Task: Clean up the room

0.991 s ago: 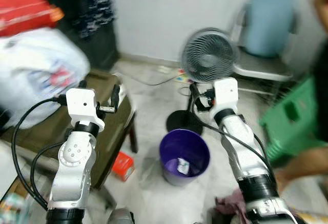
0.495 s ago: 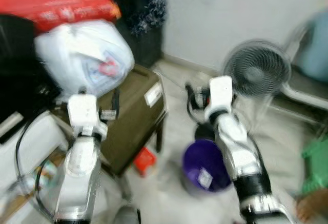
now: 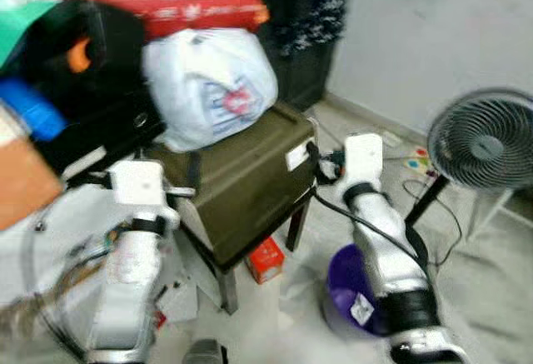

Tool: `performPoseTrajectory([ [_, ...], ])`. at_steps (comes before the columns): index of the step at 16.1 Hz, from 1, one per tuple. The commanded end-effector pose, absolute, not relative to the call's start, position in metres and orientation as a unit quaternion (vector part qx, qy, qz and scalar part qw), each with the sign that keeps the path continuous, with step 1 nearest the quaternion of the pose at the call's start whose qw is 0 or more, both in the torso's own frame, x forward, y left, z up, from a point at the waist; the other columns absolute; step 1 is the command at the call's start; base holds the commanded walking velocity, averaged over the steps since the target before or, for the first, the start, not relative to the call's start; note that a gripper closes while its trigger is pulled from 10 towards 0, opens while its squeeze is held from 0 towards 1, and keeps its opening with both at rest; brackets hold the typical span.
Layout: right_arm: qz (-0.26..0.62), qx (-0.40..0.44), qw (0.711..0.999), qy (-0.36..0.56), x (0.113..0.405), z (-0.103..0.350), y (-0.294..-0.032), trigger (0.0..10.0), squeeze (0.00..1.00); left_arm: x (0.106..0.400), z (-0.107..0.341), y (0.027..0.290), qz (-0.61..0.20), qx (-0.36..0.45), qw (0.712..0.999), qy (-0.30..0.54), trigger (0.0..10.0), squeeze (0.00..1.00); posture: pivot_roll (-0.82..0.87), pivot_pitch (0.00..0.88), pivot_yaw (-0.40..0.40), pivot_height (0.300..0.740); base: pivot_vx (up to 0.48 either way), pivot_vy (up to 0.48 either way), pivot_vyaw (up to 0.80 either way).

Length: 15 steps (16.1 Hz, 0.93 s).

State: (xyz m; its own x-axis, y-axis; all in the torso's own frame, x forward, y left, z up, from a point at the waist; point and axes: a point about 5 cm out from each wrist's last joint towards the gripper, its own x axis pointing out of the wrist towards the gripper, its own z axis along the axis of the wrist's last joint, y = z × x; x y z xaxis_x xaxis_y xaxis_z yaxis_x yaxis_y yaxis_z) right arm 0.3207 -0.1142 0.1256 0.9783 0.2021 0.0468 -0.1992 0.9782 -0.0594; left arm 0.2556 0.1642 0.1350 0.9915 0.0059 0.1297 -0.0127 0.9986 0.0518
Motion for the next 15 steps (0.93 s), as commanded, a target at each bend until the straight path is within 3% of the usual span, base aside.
performPoseTrajectory([
  [1, 0.091, -0.031, 0.995, -0.025, 0.32, 0.127, -0.121, 10.0, 0.0, 0.254, 0.139, 0.159, -0.008, 0.025, 0.997, -0.07, 10.0, 0.0, 0.0, 0.0, -0.011, 0.74, 0.0, 0.0, 0.8],
  [6, 0.072, -0.025, 0.997, -0.022, 0.315, 0.125, -0.13, 10.0, 0.0, 0.242, 0.137, 0.17, -0.006, 0.05, 0.997, -0.054, 10.0, 0.0, 0.01, 0.0, -0.009, 0.74, 0.0, 0.0, 0.16],
  [11, 0.071, -0.035, 0.997, -0.018, 0.316, 0.125, -0.13, 10.0, 0.0, 0.245, 0.138, 0.165, -0.024, 0.05, 0.997, -0.053, 10.0, 0.0, 0.01, 0.0, -0.012, 0.74, 0.0, 0.0, 0.0],
  [15, 0.071, -0.045, 0.996, -0.015, 0.317, 0.125, -0.13, 10.0, 0.0, 0.247, 0.139, 0.162, -0.034, 0.049, 0.997, -0.053, 10.0, 0.0, 0.01, 0.0, -0.013, 0.74, 0.0, 0.0, 0.8],
])
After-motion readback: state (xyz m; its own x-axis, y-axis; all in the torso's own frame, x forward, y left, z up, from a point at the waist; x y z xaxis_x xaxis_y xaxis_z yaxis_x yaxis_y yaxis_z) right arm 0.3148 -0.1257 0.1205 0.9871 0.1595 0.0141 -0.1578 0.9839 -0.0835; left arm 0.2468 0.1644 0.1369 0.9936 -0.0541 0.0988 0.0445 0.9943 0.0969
